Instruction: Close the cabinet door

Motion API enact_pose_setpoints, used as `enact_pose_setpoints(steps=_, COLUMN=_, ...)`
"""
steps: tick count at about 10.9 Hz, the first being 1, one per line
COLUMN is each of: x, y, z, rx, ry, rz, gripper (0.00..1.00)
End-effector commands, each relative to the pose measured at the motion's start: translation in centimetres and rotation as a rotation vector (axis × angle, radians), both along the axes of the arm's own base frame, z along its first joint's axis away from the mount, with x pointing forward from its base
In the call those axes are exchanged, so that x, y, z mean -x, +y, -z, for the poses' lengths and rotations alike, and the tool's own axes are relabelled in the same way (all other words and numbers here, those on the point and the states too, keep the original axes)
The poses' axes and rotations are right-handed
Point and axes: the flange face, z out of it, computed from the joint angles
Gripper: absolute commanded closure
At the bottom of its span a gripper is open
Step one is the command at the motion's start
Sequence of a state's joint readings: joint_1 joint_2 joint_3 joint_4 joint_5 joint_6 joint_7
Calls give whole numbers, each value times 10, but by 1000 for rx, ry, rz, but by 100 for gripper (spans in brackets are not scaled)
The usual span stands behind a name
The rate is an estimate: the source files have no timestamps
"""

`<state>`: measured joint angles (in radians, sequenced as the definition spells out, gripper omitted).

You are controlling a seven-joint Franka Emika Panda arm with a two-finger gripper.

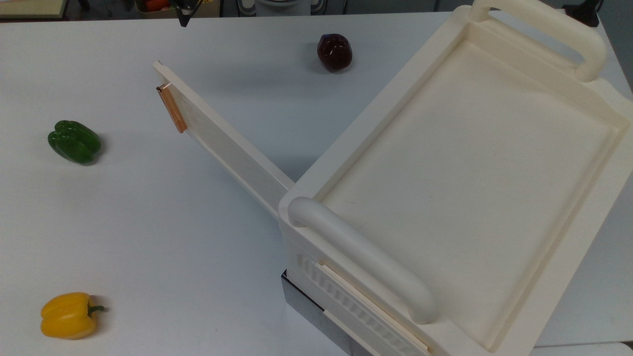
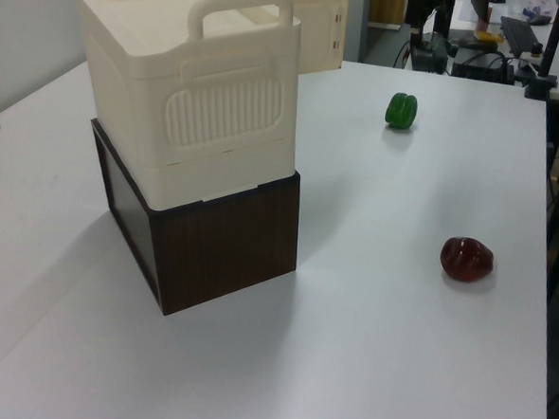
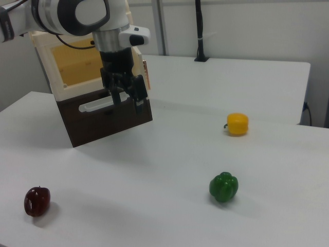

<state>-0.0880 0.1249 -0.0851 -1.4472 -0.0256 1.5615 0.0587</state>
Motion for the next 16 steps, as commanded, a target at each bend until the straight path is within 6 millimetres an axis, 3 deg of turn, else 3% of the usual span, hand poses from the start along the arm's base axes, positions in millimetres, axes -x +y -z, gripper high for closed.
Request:
enact_pose_setpoints(steps=1, x=2, y=2, z=-1, rx=-18, ry=2, rz=-25, gripper=0)
enact_pose_setpoints(steps=3, x=3, y=2, z=-1, rx=-13, ry=4, rz=-47, gripper=0)
enact_pose_setpoints(steps=4, x=3, y=2, z=-1, rx=-15, ry=7, rz=-75, gripper=8)
enact_pose_setpoints(steps=6, x=5, y=2, z=-2, rx=-22, ry=13, rz=-109, gripper=70)
enact_pose_setpoints(steps=7, x=5, y=2, z=-2, rx=-22, ry=14, rz=-125, gripper=94)
enact_pose_setpoints(steps=8, x=5, y=2, z=-2, rx=-23, ry=14, rz=-135, gripper=100)
enact_pose_setpoints(steps=11, x=4, y=1, z=-1, rx=-13, ry=14, rz=-220, gripper=100)
enact_pose_setpoints(steps=14, x=0, y=-3, z=-1, rx=-25, ry=-2, rz=-593, gripper=100)
enact_pose_setpoints(steps=16, x=-9, y=-12, z=-6, rx=-1, ry=-75, rz=-734, gripper=100)
